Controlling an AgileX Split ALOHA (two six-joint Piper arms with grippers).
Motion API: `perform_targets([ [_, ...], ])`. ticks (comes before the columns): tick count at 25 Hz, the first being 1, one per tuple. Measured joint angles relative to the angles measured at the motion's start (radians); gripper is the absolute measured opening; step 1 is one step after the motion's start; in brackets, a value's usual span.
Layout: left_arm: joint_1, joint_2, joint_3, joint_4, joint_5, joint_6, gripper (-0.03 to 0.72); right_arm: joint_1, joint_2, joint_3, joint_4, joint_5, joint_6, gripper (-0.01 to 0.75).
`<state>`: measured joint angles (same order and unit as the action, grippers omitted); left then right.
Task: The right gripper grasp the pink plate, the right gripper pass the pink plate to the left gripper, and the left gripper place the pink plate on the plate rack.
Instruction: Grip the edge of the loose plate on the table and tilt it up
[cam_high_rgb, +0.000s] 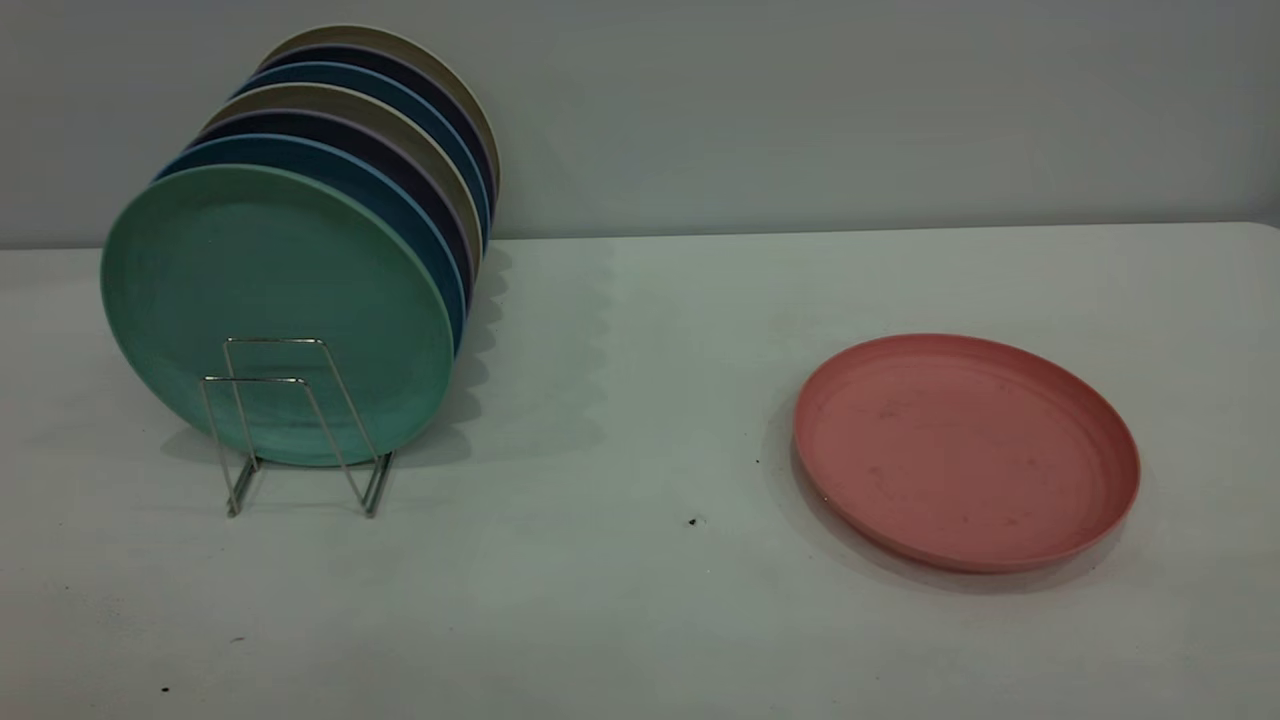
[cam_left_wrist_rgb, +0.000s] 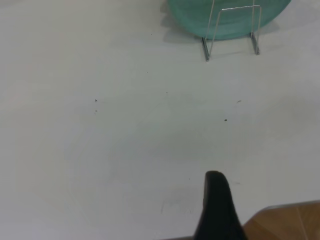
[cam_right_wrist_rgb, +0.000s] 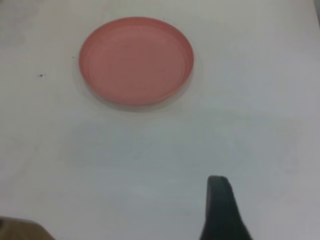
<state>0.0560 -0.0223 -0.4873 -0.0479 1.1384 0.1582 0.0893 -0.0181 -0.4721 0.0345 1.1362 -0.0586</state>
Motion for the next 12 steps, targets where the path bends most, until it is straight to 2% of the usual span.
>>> perform_targets([
  [12, 0.0, 0.002, -0.001, 0.007, -0.012, 0.0, 0.558, 0.0, 0.013, -0.007, 0.002, -0.006, 0.008, 0.5],
])
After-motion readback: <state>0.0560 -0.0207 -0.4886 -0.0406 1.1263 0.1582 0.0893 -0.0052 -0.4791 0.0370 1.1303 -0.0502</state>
